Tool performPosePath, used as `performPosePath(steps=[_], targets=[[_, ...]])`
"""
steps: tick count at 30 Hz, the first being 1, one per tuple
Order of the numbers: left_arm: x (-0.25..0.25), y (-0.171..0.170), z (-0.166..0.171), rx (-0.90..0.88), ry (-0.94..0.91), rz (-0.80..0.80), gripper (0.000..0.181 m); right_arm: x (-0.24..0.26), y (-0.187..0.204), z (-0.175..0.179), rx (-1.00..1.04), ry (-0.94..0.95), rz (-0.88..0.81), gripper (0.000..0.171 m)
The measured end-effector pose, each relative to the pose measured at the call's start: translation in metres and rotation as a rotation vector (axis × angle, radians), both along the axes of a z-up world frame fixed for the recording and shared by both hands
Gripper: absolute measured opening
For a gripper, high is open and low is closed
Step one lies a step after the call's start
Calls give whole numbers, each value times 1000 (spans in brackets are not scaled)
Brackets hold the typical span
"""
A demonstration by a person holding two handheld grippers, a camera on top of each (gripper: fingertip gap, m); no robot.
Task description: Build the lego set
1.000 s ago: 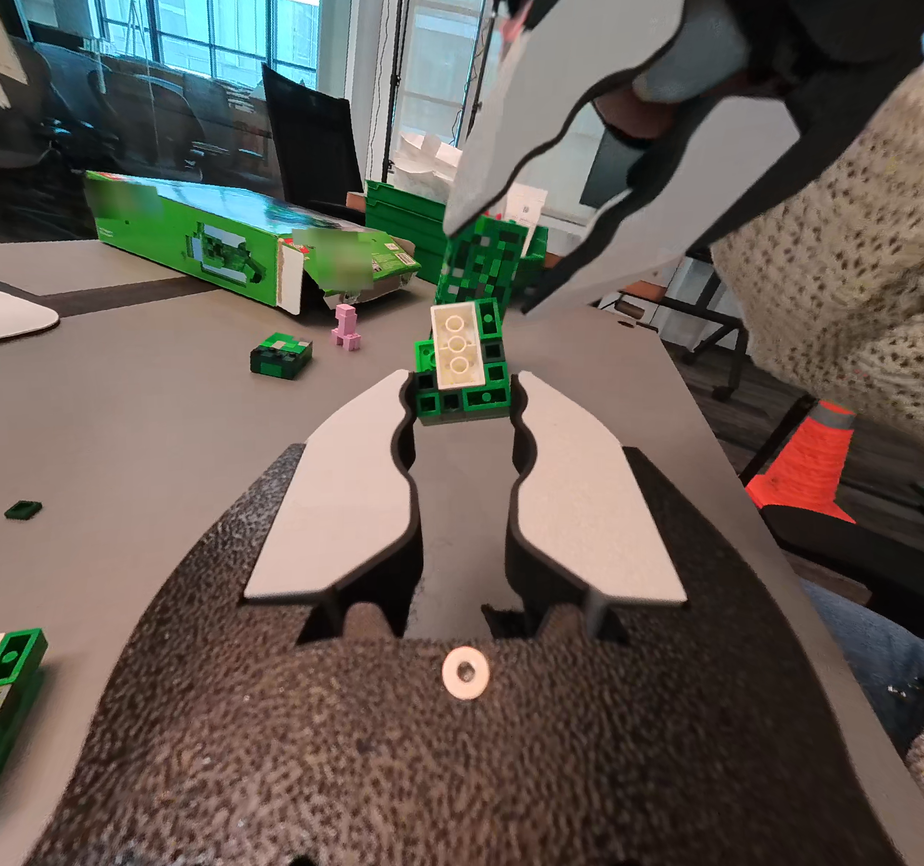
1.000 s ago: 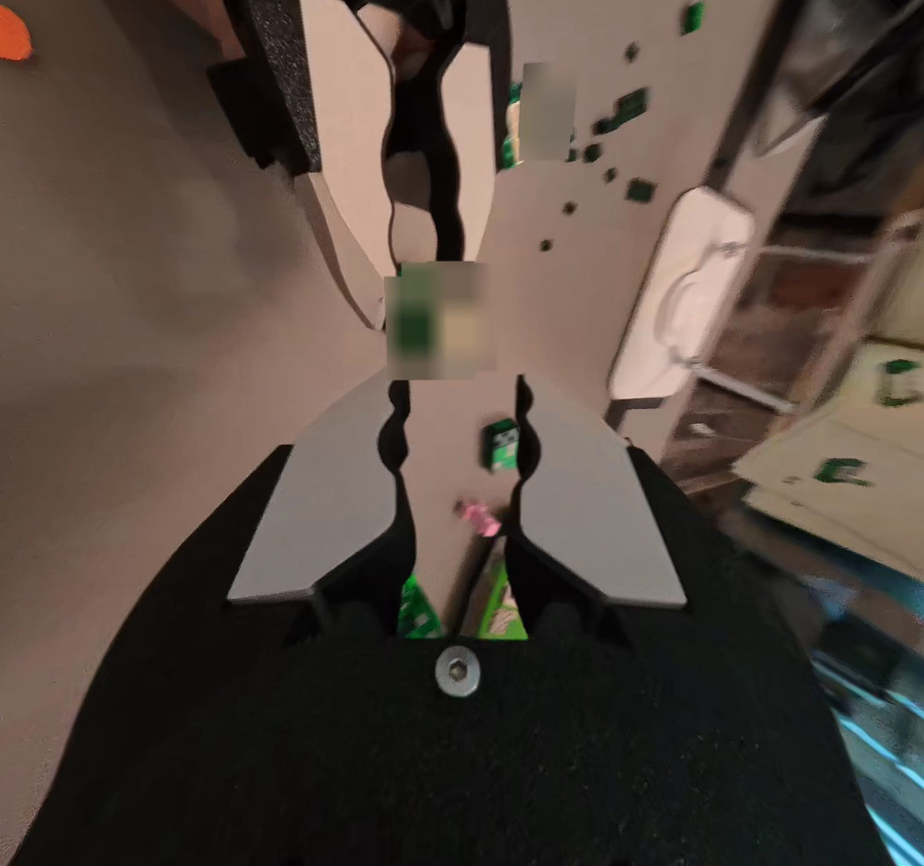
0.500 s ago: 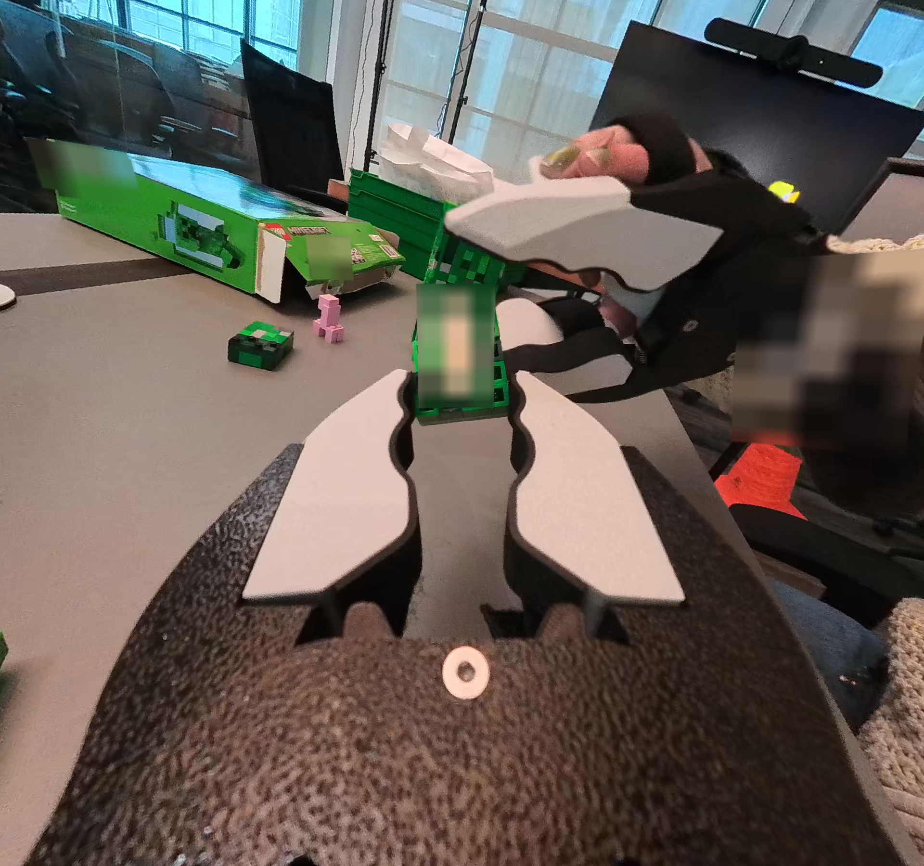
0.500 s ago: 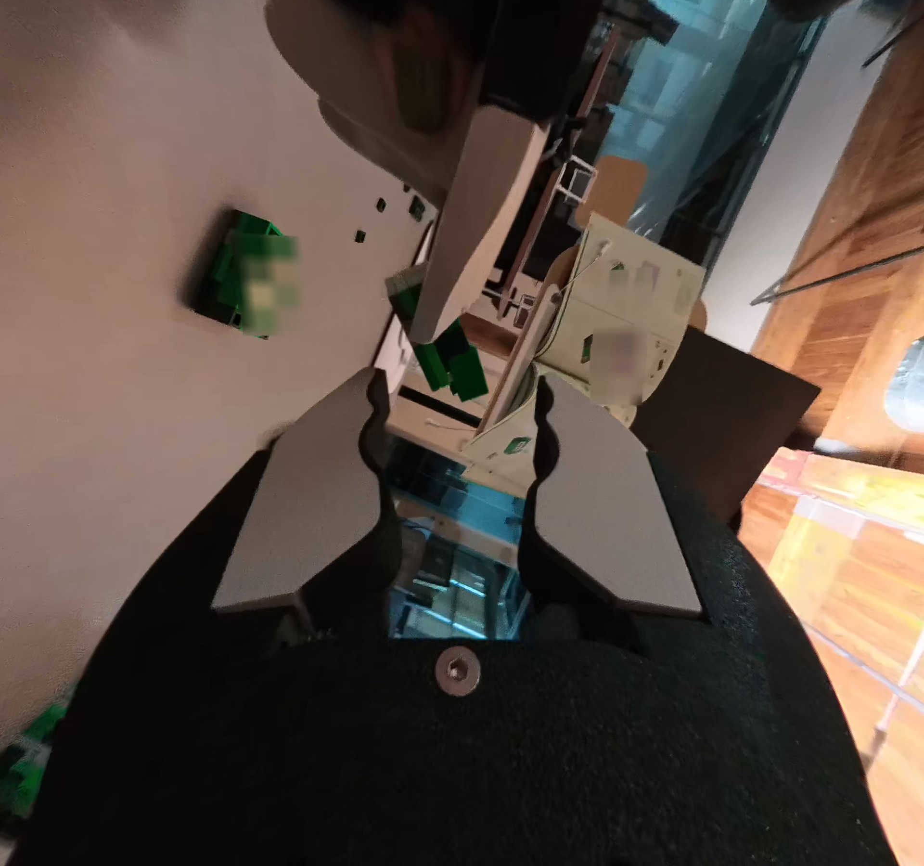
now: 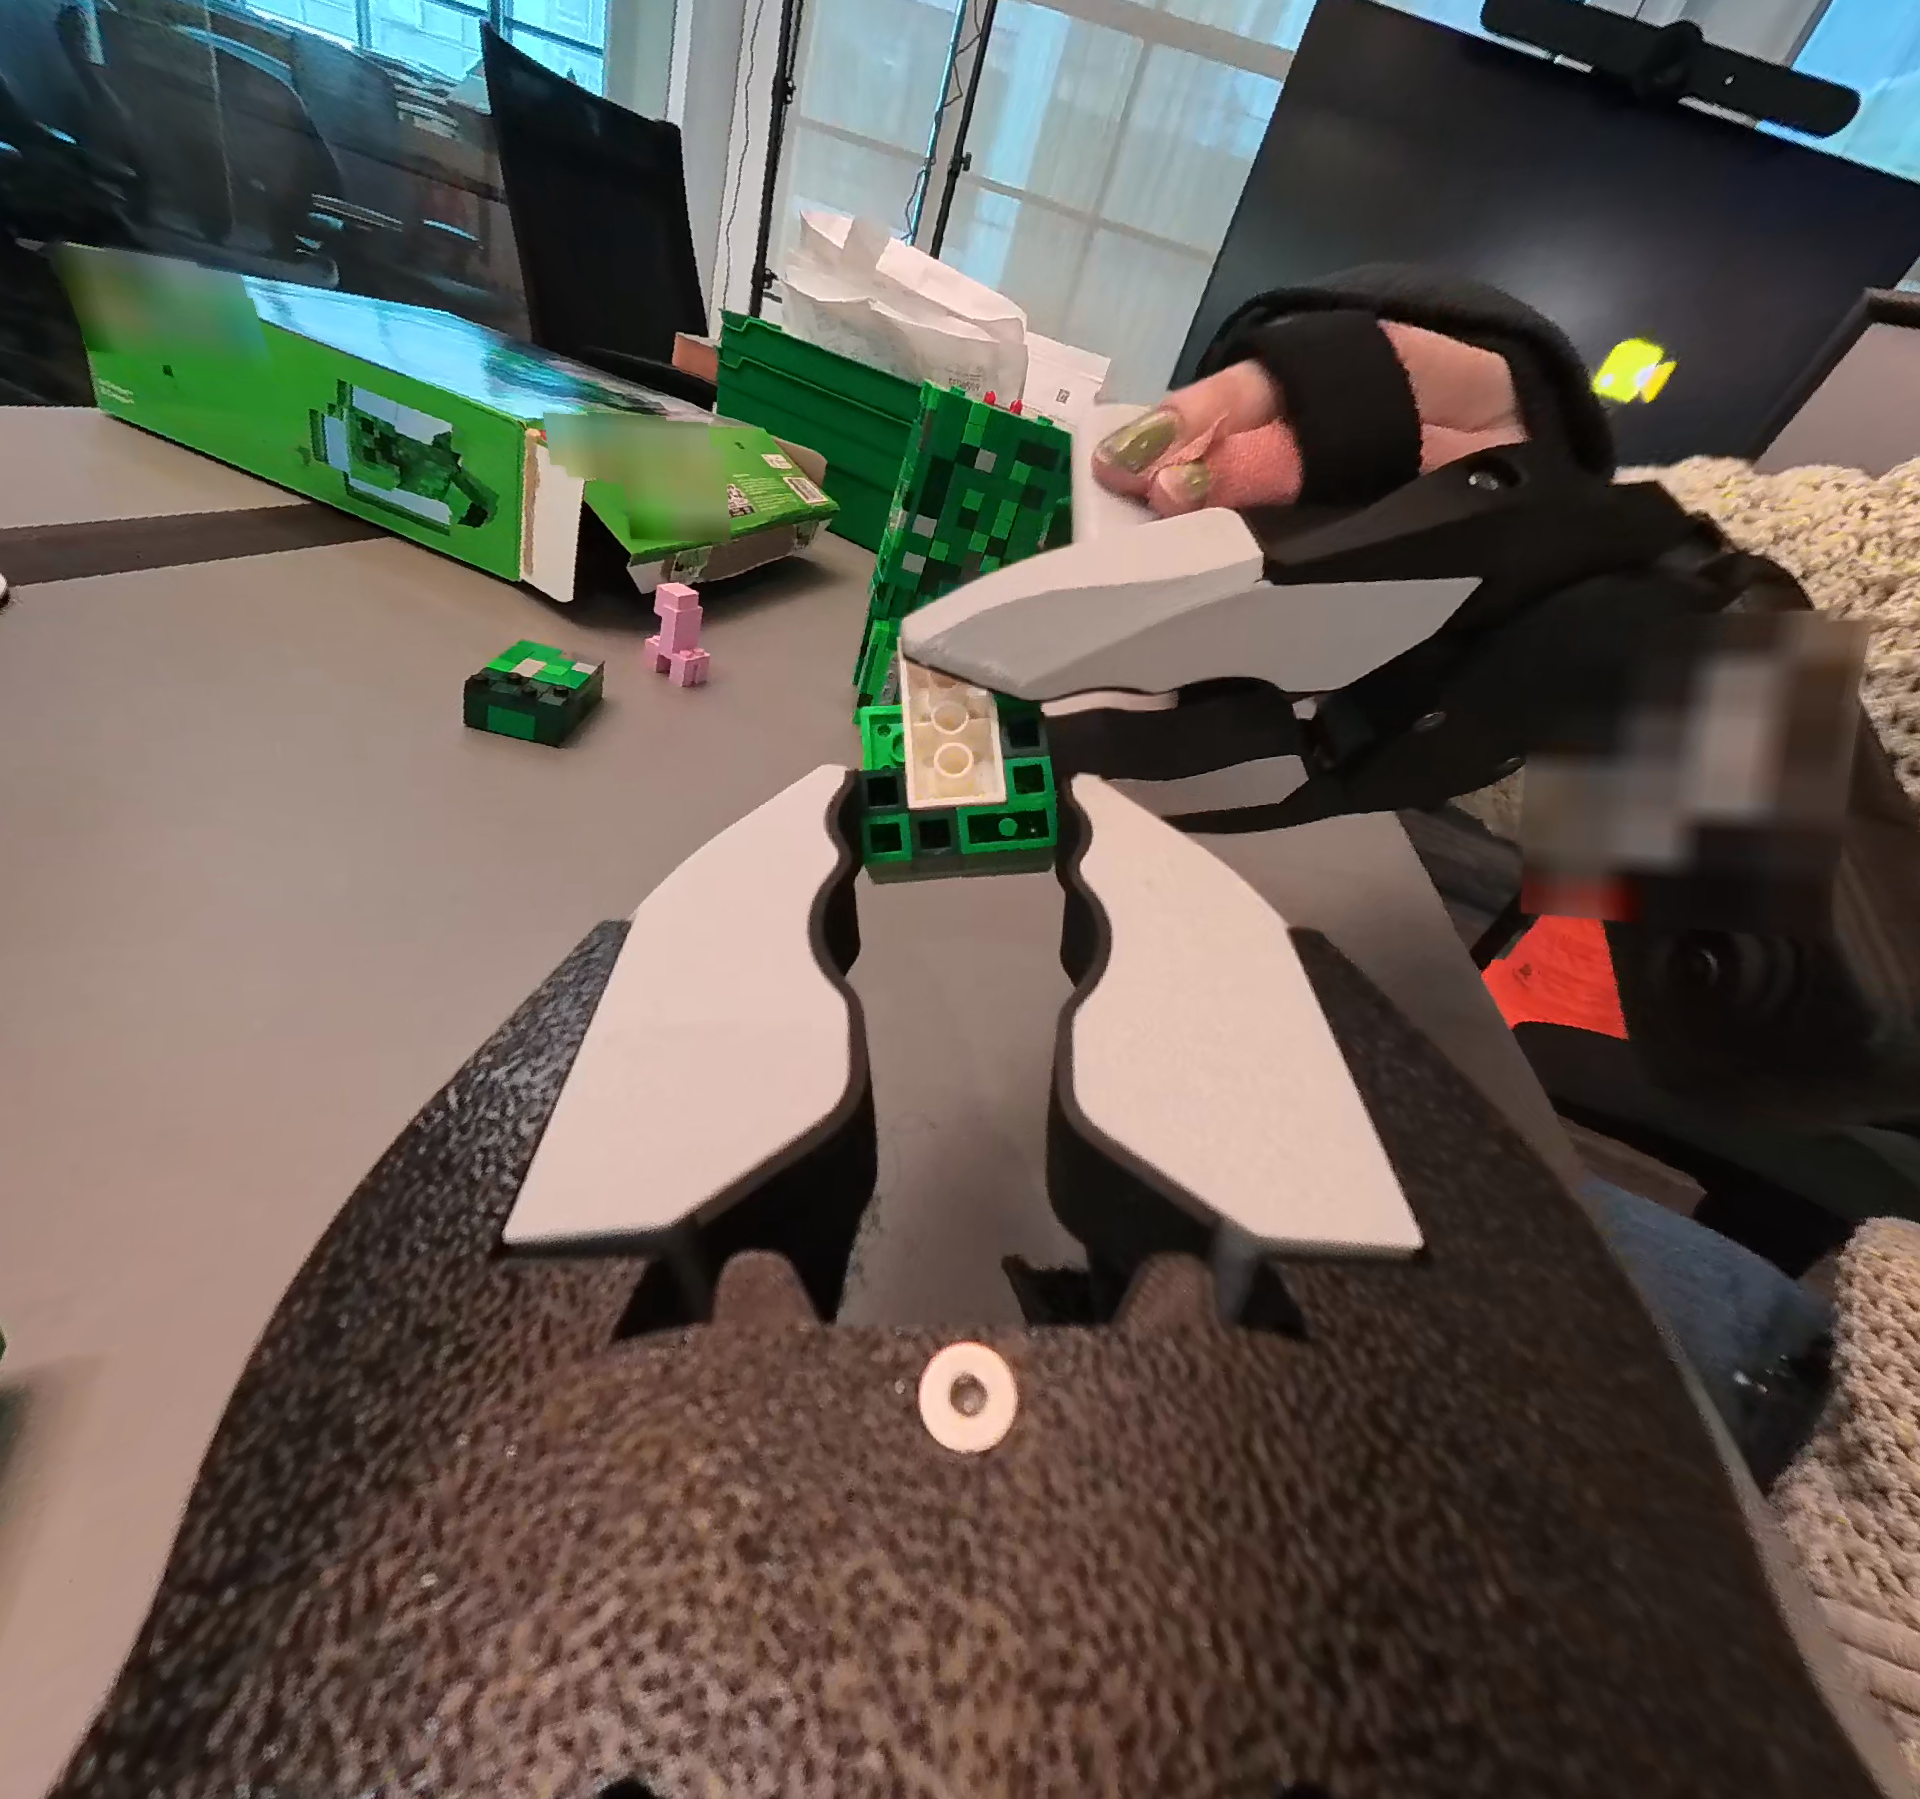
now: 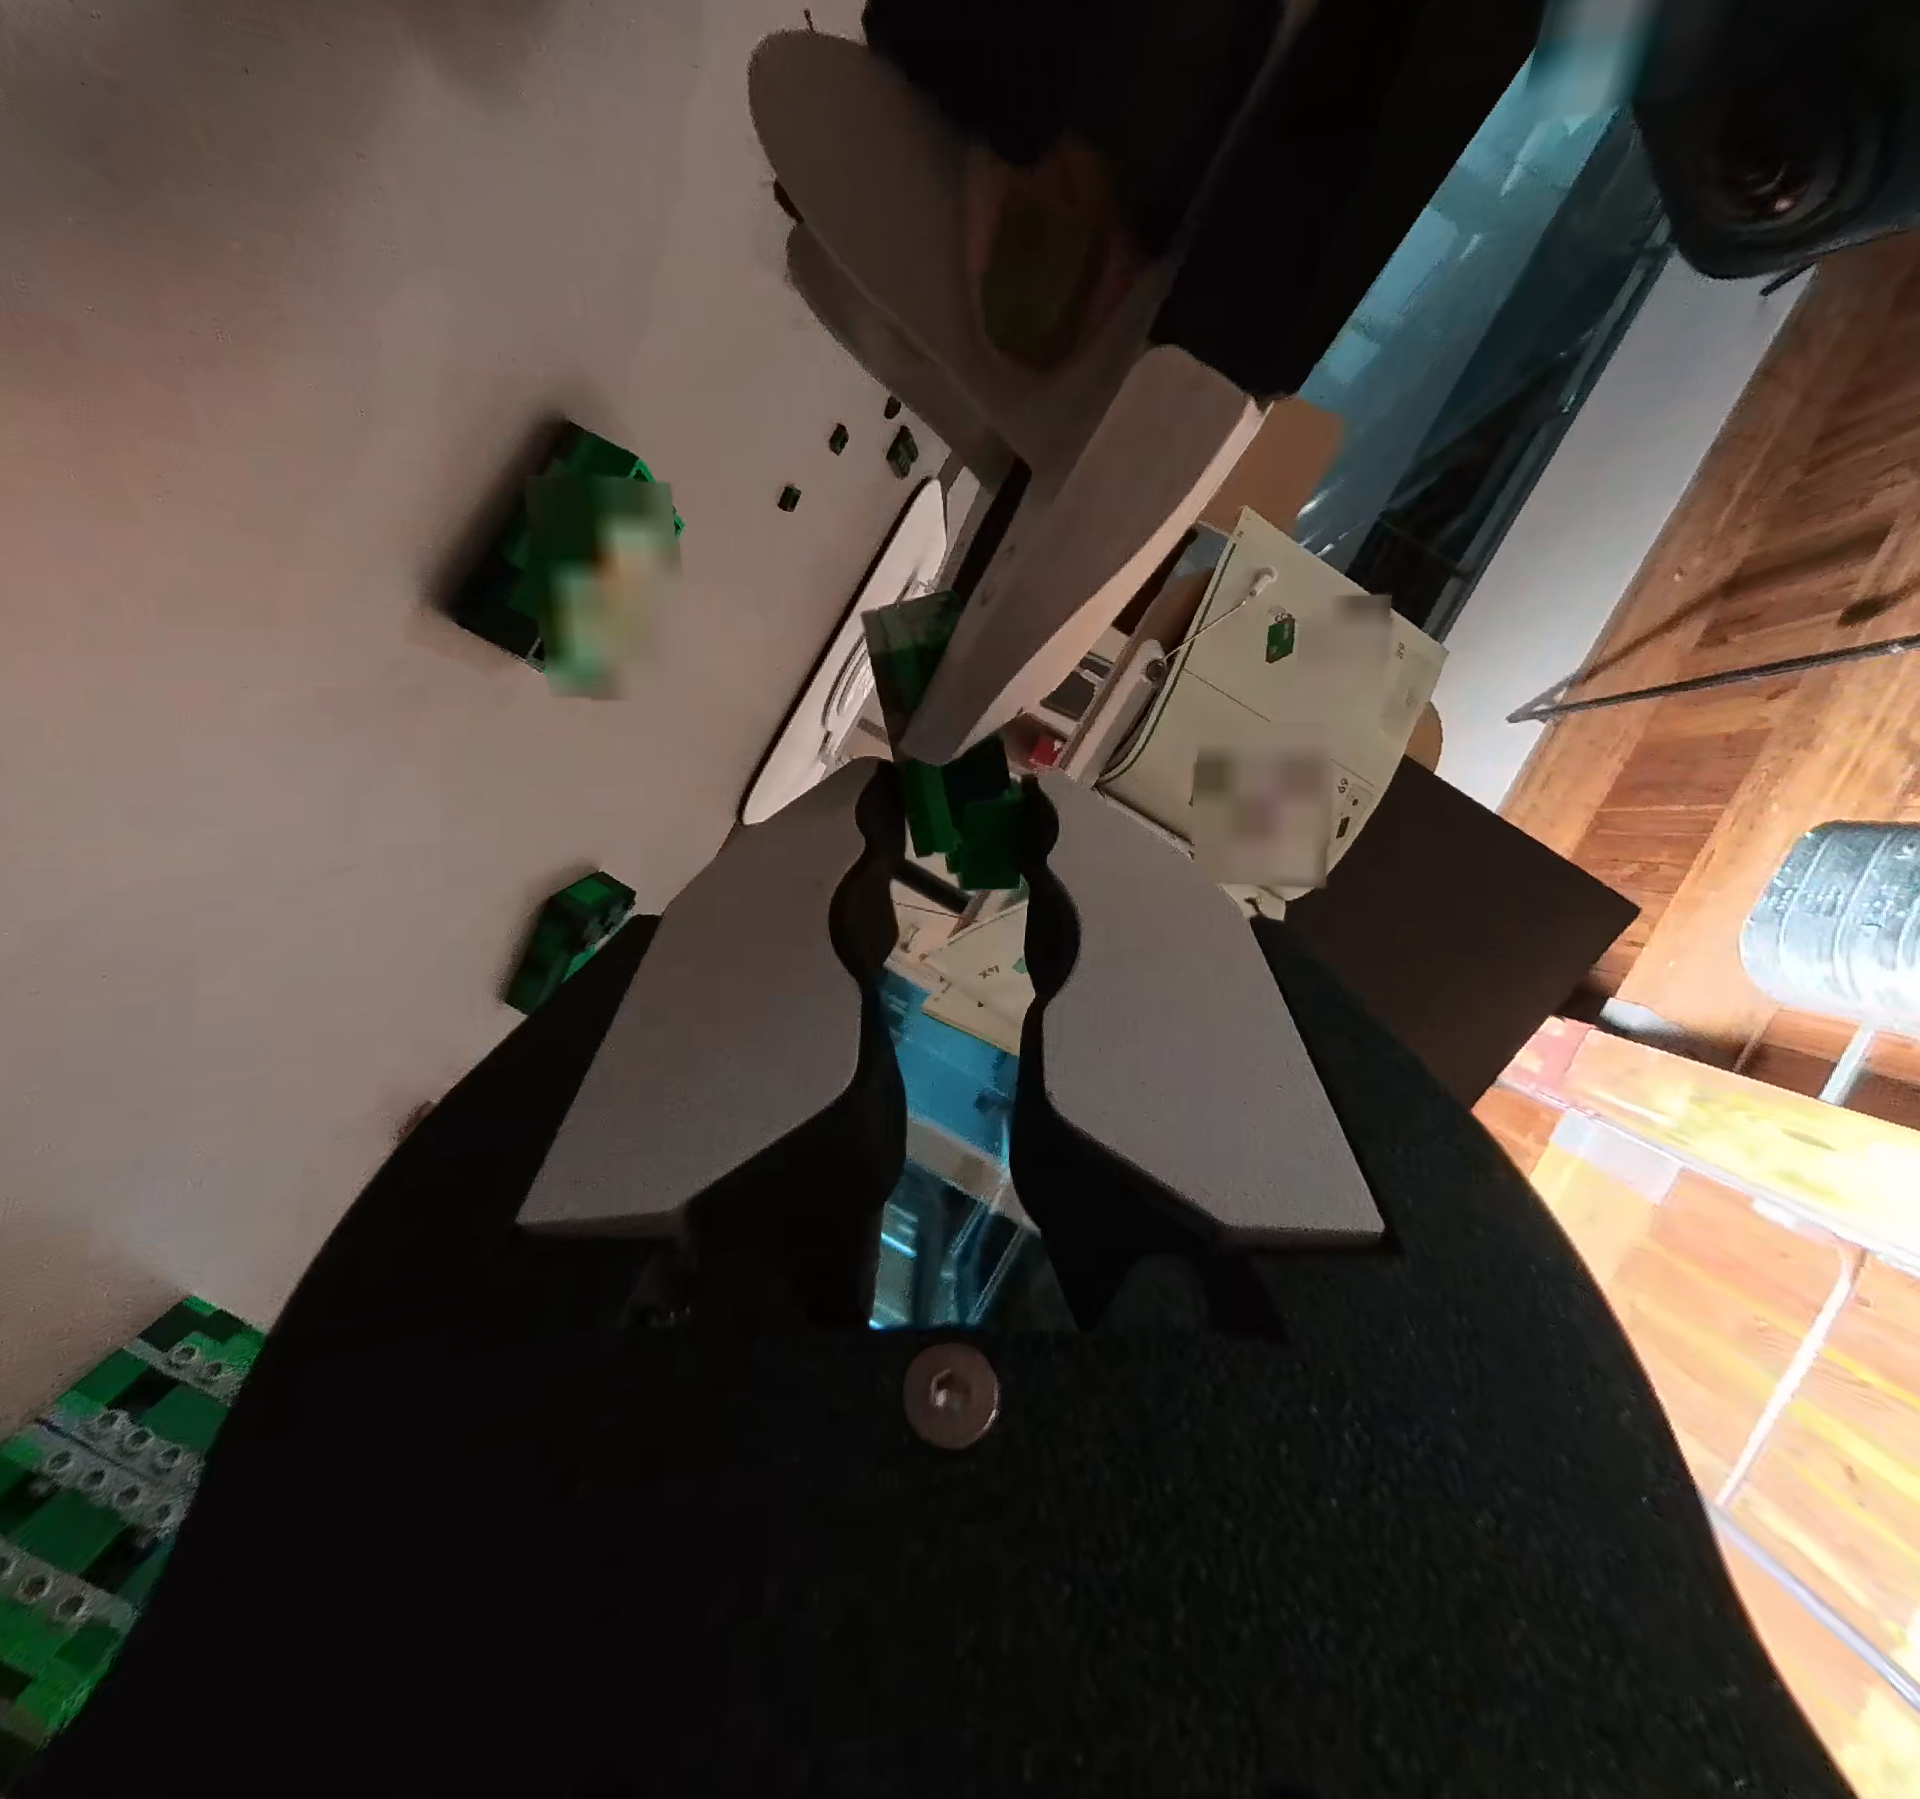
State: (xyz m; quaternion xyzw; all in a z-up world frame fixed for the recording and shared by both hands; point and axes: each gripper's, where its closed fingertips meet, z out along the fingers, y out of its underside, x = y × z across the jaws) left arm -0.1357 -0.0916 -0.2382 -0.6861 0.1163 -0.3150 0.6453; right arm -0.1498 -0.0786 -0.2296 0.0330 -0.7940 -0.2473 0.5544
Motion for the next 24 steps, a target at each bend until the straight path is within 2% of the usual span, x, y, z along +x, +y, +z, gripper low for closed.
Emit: performPosePath(steps=[5, 10, 11, 14, 16, 18, 21, 24], targets=[[2, 1, -4, -11, 63, 16, 35, 3, 0, -3, 46, 1, 21, 20], [5, 0, -5, -34, 28, -35, 35, 8, 3, -12, -203, -51, -97, 20], [4, 1, -6, -36, 40, -35, 41, 9, 3, -15, -271, -65, -118, 19], [-2, 4, -15, -12, 260, 11, 58, 13, 7, -19, -405, -95, -175, 20], [-3, 3, -18, 58, 473, 54, 60, 16, 9, -23, -465, -121, -207, 19], [2, 0, -16, 155, 630, 85, 56, 19, 9, -27, -519, -147, -234, 20], [19, -7, -17, 281, 815, 73, 40, 23, 7, -34, -579, -179, -264, 20], [22, -8, -20, 351, 954, 112, 27, 27, 3, -40, -634, -213, -287, 20]])
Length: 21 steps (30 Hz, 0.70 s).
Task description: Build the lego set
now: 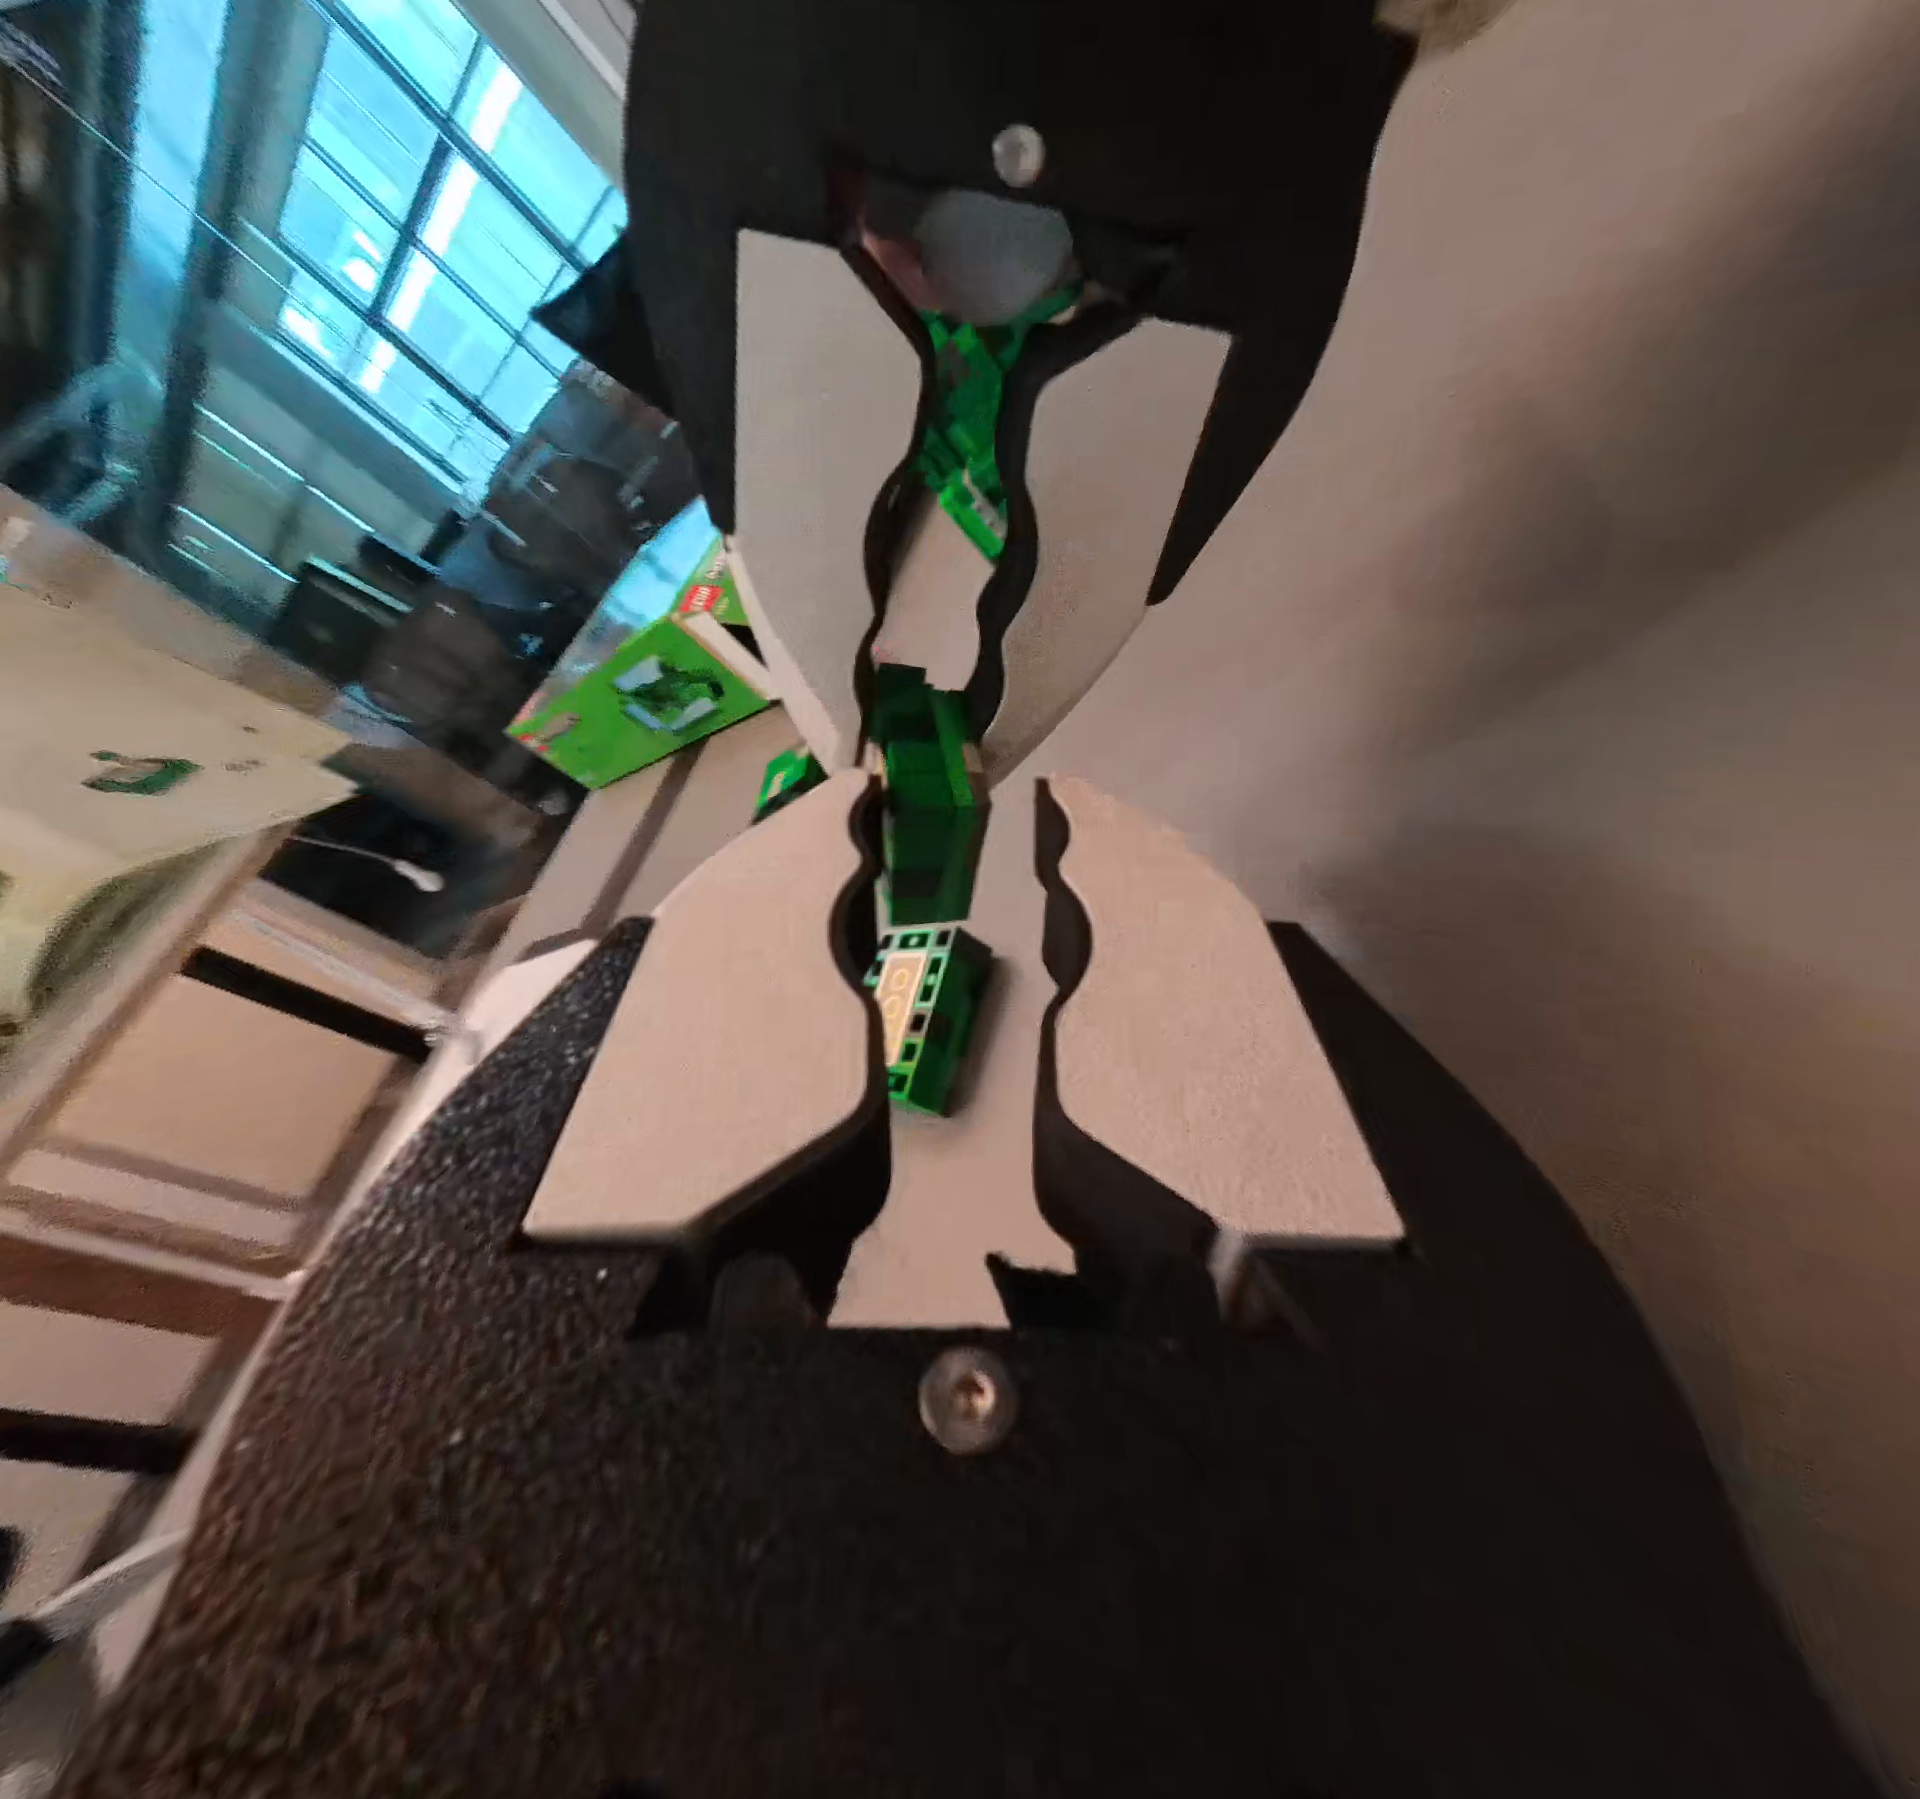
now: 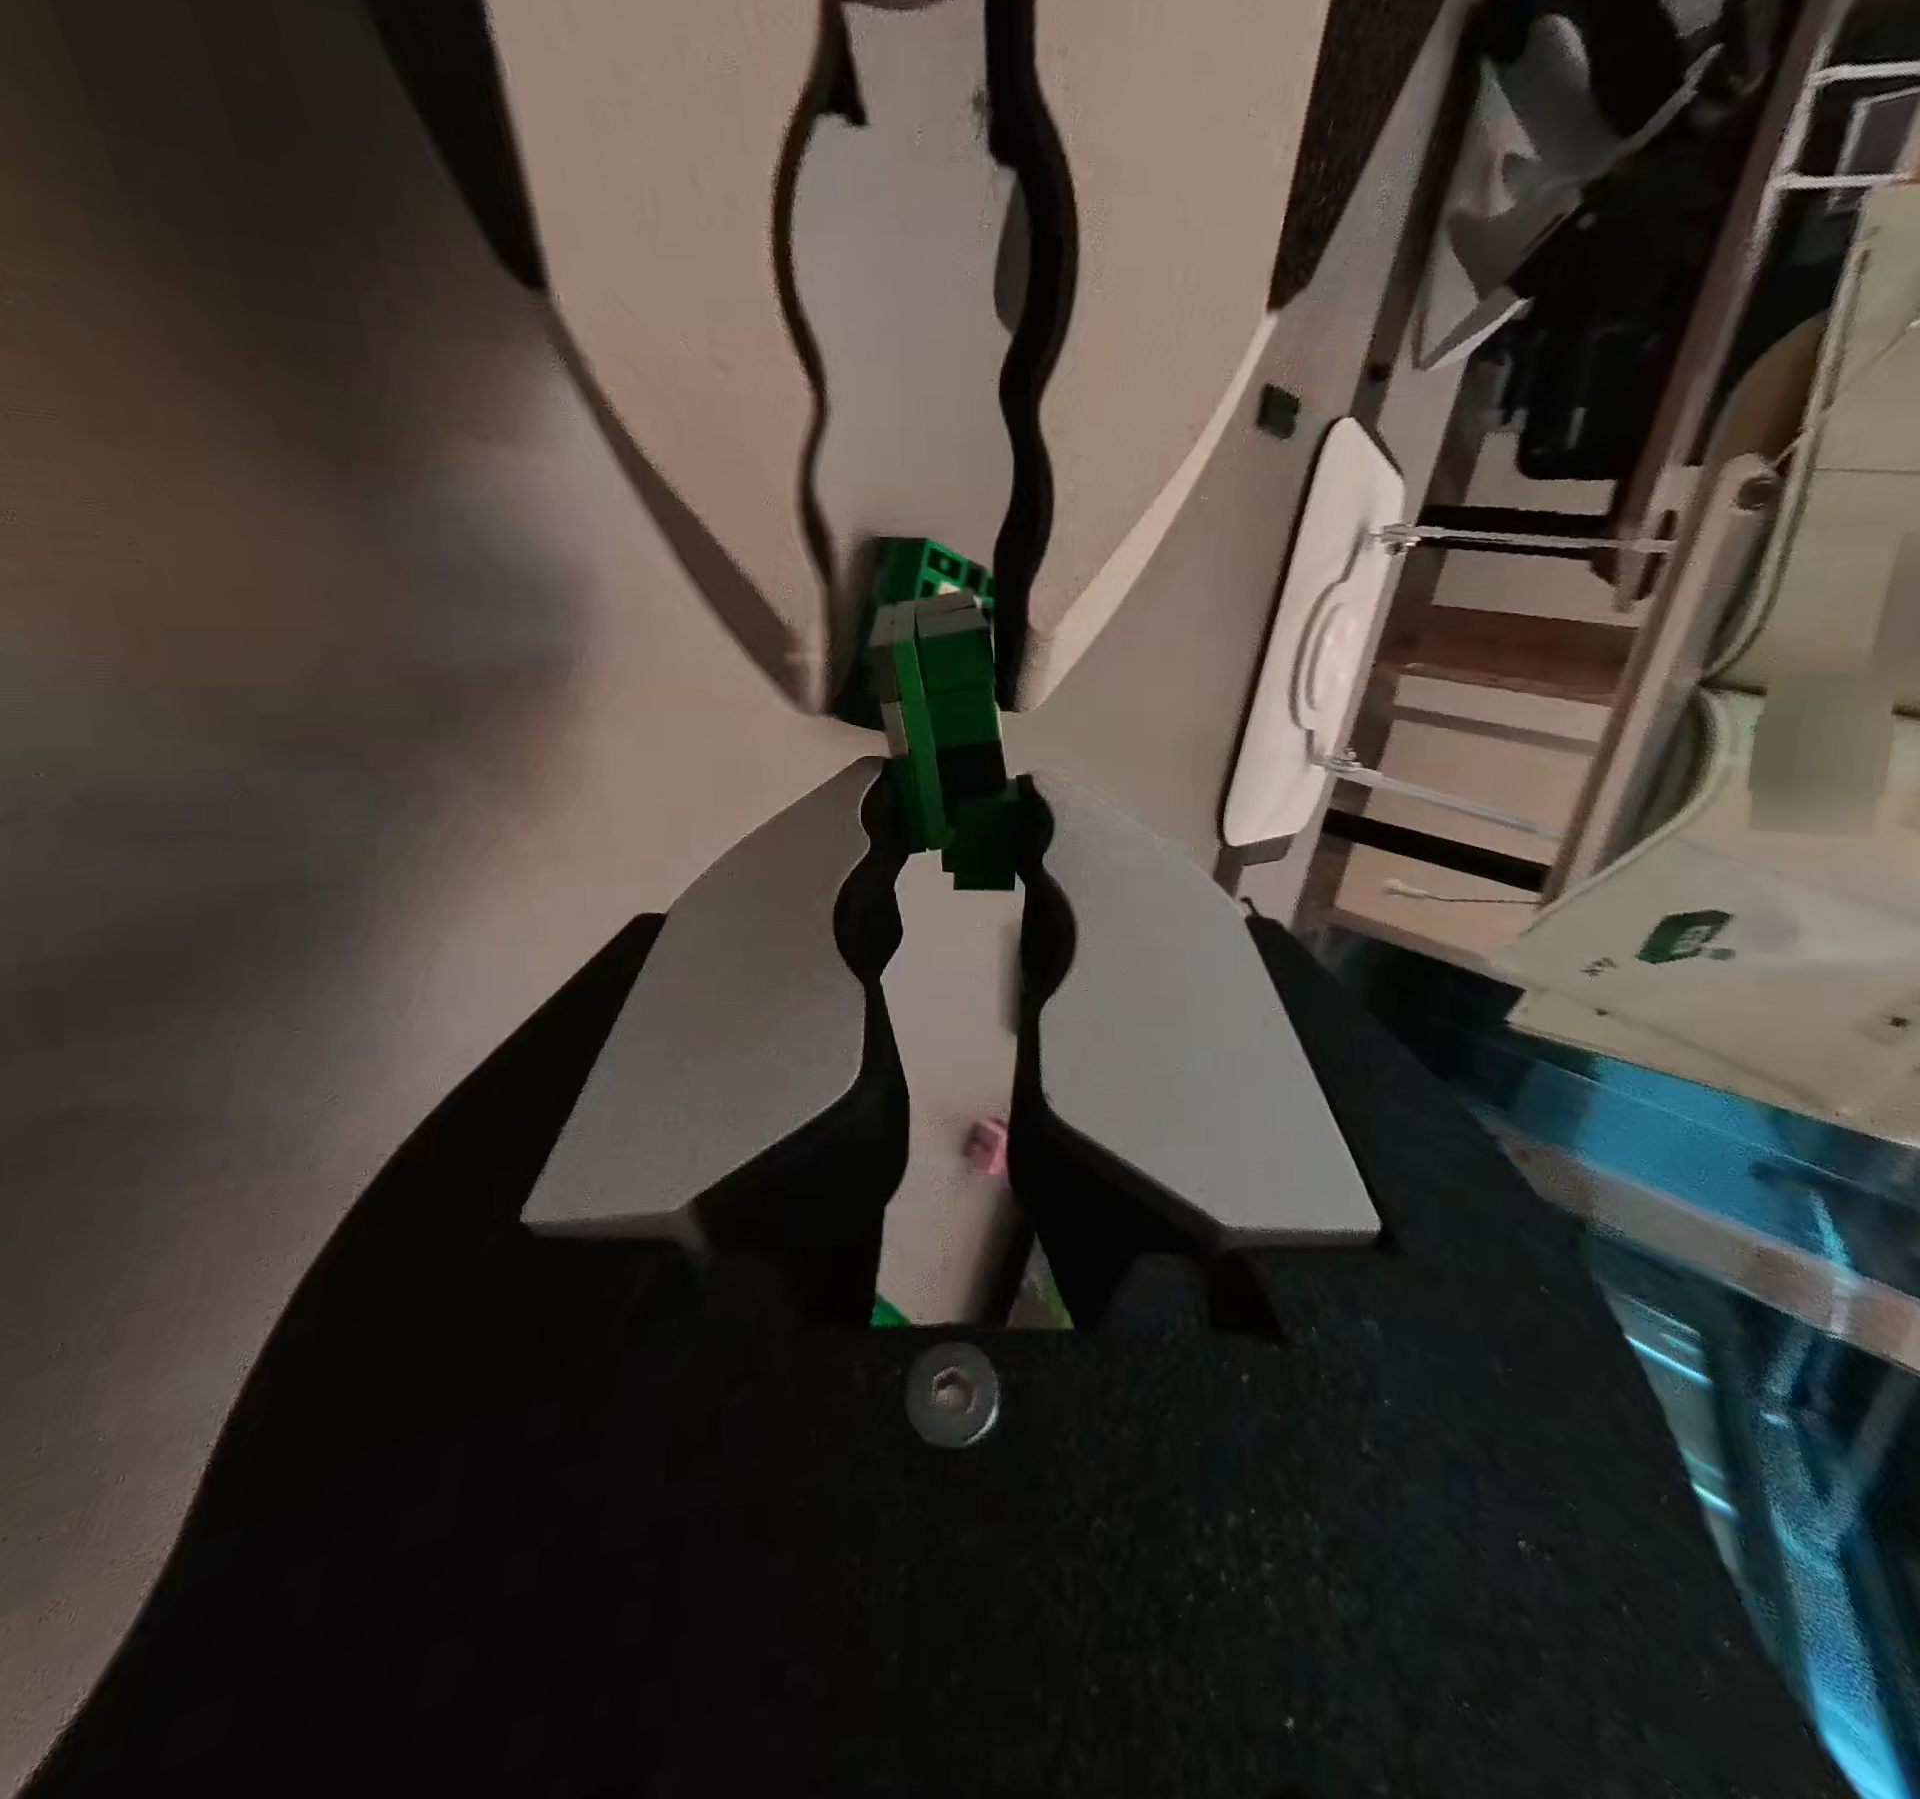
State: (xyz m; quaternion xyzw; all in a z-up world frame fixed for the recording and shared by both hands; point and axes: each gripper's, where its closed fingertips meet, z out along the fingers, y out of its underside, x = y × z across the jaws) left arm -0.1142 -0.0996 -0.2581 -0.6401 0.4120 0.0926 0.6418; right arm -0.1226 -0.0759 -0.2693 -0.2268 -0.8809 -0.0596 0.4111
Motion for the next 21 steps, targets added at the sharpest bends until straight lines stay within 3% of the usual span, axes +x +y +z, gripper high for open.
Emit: performPosePath(steps=[1, 5, 15, 21], targets=[[-1, 0, 0, 6, 8, 4, 19, 1, -1, -2, -15, -5, -5, 20], [-1, -1, 0, -26, -42, -9, 18, 1, -2, -2, -29, 0, -25, 19], [-5, -2, 4, -116, -201, -53, 18, -3, -3, 5, 186, 88, 9, 20], [-4, -4, 5, -142, -251, -75, 17, 0, -4, 3, -6, 98, -142, 19]])
